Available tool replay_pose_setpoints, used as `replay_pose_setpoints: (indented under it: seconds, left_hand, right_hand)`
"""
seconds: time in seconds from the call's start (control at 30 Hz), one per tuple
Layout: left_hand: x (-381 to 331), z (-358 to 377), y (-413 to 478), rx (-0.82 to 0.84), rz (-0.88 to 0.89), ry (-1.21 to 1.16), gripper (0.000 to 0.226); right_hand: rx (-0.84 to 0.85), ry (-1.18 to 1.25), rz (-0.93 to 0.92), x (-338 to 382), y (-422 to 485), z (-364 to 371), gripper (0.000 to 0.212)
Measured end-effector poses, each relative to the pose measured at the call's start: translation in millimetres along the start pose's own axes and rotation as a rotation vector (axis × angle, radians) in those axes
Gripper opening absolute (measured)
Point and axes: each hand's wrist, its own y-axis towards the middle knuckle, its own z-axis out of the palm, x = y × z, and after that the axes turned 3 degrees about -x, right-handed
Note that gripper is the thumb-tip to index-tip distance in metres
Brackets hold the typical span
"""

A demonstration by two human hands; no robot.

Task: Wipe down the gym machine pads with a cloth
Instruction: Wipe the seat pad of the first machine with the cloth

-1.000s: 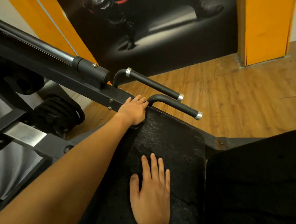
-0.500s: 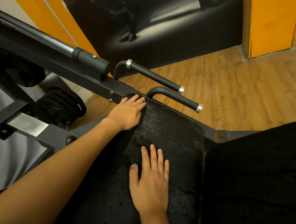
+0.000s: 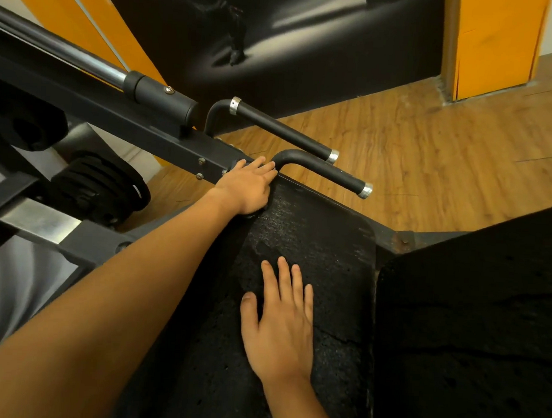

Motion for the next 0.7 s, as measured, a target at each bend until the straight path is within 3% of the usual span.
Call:
replay_pose_setpoints:
  seconds: [0.27, 0.47, 0.7]
  left_hand:
    - [6, 3, -22, 0.004, 0.034, -0.021, 0.056]
    - [4, 10, -52, -0.024, 0.051, -0.029, 0.055]
    - [3, 7, -34, -0.001, 0.040, -0.030, 0.056]
  right_hand:
    - [0.001, 0.022, -0.010, 0, 0, 1, 0.062]
    - [-0.002, -0.012, -0.011, 0, 0, 0, 0.070]
    - [-0.020, 0.012, -0.017, 0, 0, 1, 0.068]
